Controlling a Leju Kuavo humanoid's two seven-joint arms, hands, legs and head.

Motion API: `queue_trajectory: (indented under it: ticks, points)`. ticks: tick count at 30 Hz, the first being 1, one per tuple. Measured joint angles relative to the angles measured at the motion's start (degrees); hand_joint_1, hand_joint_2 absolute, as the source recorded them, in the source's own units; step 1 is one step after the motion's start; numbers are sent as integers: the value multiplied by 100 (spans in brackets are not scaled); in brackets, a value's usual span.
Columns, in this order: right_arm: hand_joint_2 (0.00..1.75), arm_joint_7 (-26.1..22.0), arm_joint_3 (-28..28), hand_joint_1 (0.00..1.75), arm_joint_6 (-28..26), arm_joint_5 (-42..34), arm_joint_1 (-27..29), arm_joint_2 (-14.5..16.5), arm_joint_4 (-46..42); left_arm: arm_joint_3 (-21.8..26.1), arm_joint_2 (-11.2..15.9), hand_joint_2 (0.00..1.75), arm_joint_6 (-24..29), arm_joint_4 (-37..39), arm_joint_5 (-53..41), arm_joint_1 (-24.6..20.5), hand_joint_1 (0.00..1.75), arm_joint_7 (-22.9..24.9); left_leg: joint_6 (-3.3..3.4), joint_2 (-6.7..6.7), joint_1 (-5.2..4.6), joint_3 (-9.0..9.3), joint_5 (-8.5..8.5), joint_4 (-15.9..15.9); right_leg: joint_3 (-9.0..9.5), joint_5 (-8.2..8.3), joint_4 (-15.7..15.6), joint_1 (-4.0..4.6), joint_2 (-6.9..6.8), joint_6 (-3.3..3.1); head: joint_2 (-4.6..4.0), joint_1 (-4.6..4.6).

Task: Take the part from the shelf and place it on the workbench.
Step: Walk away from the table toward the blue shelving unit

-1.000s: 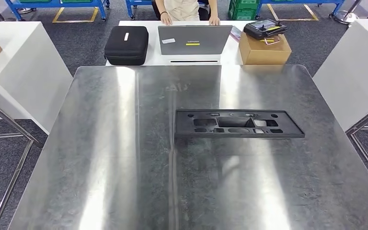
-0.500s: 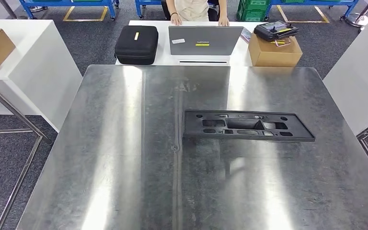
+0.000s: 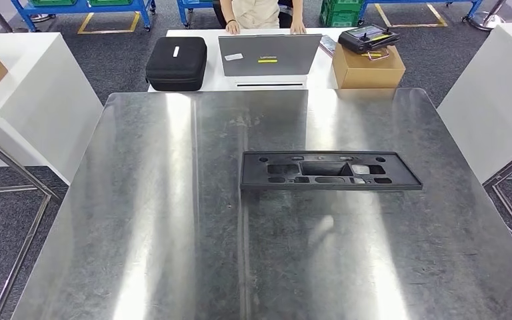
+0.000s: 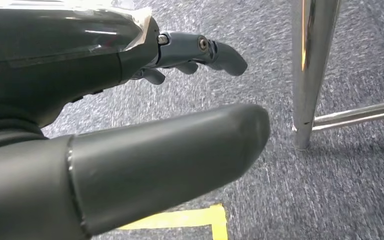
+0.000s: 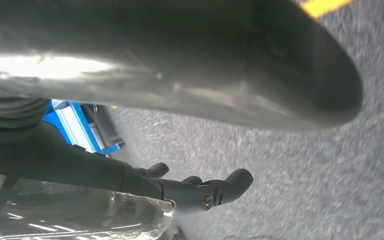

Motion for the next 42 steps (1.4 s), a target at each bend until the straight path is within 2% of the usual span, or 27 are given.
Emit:
queue_trajectory:
  ticks: [2,3,4,6,7,8,9,11,12,13,14,15,16,17,18,19,21,22,23,24,27,28,29,31,34,38,42]
  points:
    - [87,-62,29,0,44,-25,-17,12,40,-40,40,0,-27,0,-14,1,0,-20,0,8,30,46,61,-103,-31,-43,61,18,-3,12,0,-2]
    - [131,-99,40,0,65,-41,-24,16,56,-57,59,0,-30,-1,-16,0,0,-36,8,15,48,68,98,-159,-111,-141,223,23,-4,6,0,7]
    - [175,-145,47,0,96,-57,-30,17,70,-71,76,0,-30,-1,-18,0,0,-52,12,23,66,82,129,-202,-260,-299,531,15,-5,-7,0,25]
    - [175,-244,57,0,170,-75,-37,22,100,-91,110,0,-30,-2,-19,-1,0,-77,21,29,63,61,147,-210,-633,-632,1305,-19,-5,-7,0,59]
    - [175,-291,61,0,210,-79,-37,21,113,-97,120,0,-29,-2,-19,0,0,-84,14,30,65,50,150,-208,-759,-712,1577,-39,-5,25,0,72]
    - [175,-330,64,0,246,-78,-37,21,122,-101,126,0,-29,-2,-21,-1,0,-88,1,28,71,44,154,-203,-774,-692,1625,-60,-6,81,0,77]
    - [175,-359,70,0,279,-70,-37,21,130,-103,133,0,-28,-2,-23,-2,0,-90,-20,24,86,40,154,-194,-679,-589,1452,-86,-7,153,0,84]
    - [175,-397,87,0,321,-44,-45,27,145,-106,148,0,-24,-3,-27,-10,0,-92,-93,15,119,27,134,-141,-285,-285,686,-143,-11,296,0,112]
    - [175,-406,100,0,341,-22,-51,37,155,-109,161,0,-20,-4,-31,-17,0,-92,-146,11,124,16,112,-101,-122,-170,342,-141,-1,306,0,141]
    - [175,-413,115,0,358,-3,-55,48,164,-113,175,0,-13,-5,-36,-23,0,-93,-197,7,122,4,97,-71,-29,-108,135,-129,9,267,0,166]
    - [175,-418,133,0,379,20,-57,57,174,-121,189,0,-4,-6,-45,-27,0,-94,-243,5,116,-5,90,-55,-3,-90,56,-107,19,192,0,184]
    - [175,-420,149,0,400,38,-57,61,180,-130,198,0,3,-7,-53,-29,0,-95,-278,3,117,-7,94,-55,-19,-78,65,-79,31,108,0,184]
    - [175,-421,161,0,411,49,-57,61,182,-140,204,0,10,-7,-58,-29,0,-96,-305,2,129,-12,100,-59,-19,-67,73,-87,30,39,0,171]
    - [175,-420,171,0,420,60,-57,64,183,-150,209,0,15,-7,-62,-28,0,-96,-323,4,147,-24,77,-36,-13,-52,73,-96,26,-10,0,158]
    - [175,-415,184,0,423,72,-57,69,184,-156,213,0,20,-7,-61,-28,0,-96,-332,7,160,-83,-33,99,-10,-32,67,-103,20,-61,0,140]
    - [175,-406,198,0,424,88,-57,75,185,-160,217,0,24,-7,-61,-28,0,-96,-335,9,168,-194,-213,356,-9,-14,63,-107,13,-106,0,118]
    - [175,-383,234,0,427,119,-56,84,185,-164,227,0,33,-7,-55,-26,0,-95,-329,11,163,-544,-657,1152,-43,9,66,-65,1,-170,0,81]
    - [175,-373,246,0,429,132,-55,85,185,-164,230,0,37,-7,-50,-21,0,-95,-324,10,160,-687,-779,1475,-58,14,67,-43,-2,-181,0,71]
    - [175,-363,255,0,430,143,-54,86,185,-164,233,0,40,-7,-42,-16,0,-94,-311,11,158,-749,-793,1622,-65,16,68,-23,-4,-186,0,66]
    - [175,-356,261,0,431,152,-53,86,185,-164,236,0,42,-7,-35,-11,0,-94,-289,11,156,-698,-694,1542,-64,16,69,-9,-3,-186,0,63]
    - [175,-345,292,0,432,171,-61,87,186,-165,245,0,45,-7,-27,-14,0,-94,-186,13,132,-141,-179,458,-51,11,75,34,2,-175,0,60]
    - [175,-341,303,0,432,174,-65,88,187,-167,248,0,48,-7,-27,-18,0,-94,-166,14,113,-21,-101,201,-60,10,80,49,1,-164,0,62]
    - [175,-339,311,0,433,175,-69,88,188,-169,251,0,49,-7,-27,-20,0,-94,-157,14,92,22,-91,96,-73,10,82,63,-1,-146,0,64]
    - [175,-333,320,0,433,177,-73,85,189,-175,251,0,52,-6,-22,-16,0,-93,-157,9,52,18,-73,56,-89,12,66,77,-5,-108,0,66]
    - [175,-323,338,0,433,175,-72,78,191,-182,248,0,56,-6,-20,-16,0,-93,-158,3,-1,23,-33,6,-109,13,37,94,-7,-123,0,87]
    - [175,-318,346,0,430,172,-72,78,192,-184,246,0,57,-5,-20,-17,0,-94,-90,3,-68,13,-28,9,-115,42,10,55,-7,-92,0,97]
    - [175,-318,350,0,424,172,-69,77,192,-184,226,0,57,-4,-20,-17,0,-95,-58,4,-90,-1,-17,12,-115,69,-13,35,-7,-50,0,98]
